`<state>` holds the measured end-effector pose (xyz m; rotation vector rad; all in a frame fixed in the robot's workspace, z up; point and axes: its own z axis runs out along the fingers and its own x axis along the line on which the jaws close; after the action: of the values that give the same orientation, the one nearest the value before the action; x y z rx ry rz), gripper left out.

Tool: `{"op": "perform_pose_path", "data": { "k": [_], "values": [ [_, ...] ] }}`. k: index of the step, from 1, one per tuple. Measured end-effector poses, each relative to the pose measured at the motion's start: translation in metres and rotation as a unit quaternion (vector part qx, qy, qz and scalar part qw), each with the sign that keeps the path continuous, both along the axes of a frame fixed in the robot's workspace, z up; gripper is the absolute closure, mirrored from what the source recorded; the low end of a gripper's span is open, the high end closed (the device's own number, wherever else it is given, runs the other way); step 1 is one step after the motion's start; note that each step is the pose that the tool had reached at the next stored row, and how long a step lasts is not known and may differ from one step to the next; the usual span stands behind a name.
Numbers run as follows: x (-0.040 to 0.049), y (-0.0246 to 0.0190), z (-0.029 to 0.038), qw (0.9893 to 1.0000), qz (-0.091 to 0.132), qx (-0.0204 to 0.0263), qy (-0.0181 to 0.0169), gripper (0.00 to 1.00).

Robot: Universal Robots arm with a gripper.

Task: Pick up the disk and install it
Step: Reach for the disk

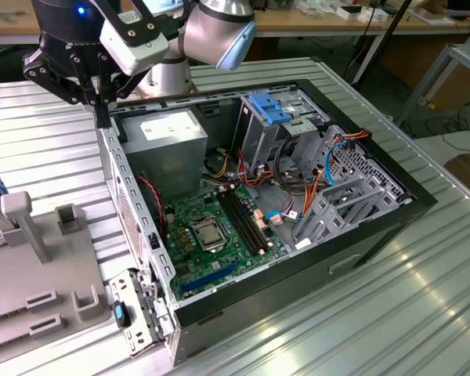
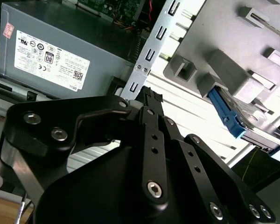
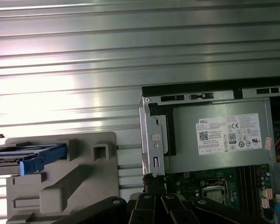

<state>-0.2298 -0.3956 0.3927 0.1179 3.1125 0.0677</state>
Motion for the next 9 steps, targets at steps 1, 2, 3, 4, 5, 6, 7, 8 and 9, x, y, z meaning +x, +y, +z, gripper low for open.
{"op": "perform_pose_path", "data": {
  "k": [1,2,3,4,5,6,7,8,9],
  "values": [
    [-0.0011,0.0,0.0,1.0,0.0,0.0,0.0,0.89],
    [-0.0022,0.0,0.0,1.0,0.0,0.0,0.0,0.89],
    [-0.0038,0.0,0.0,1.0,0.0,0.0,0.0,0.89],
    [-0.0049,0.0,0.0,1.0,0.0,0.0,0.0,0.89],
    [-0.006,0.0,0.0,1.0,0.0,0.0,0.0,0.89],
    [-0.0078,0.0,0.0,1.0,0.0,0.0,0.0,0.89],
    [-0.0097,0.0,-0.0001,1.0,0.0,0.0,0.0,0.89],
    [-0.0111,0.0,-0.0001,1.0,0.0,0.0,0.0,0.89],
    [-0.0122,0.0,-0.0001,1.0,0.0,0.0,0.0,0.89]
  ]
}}
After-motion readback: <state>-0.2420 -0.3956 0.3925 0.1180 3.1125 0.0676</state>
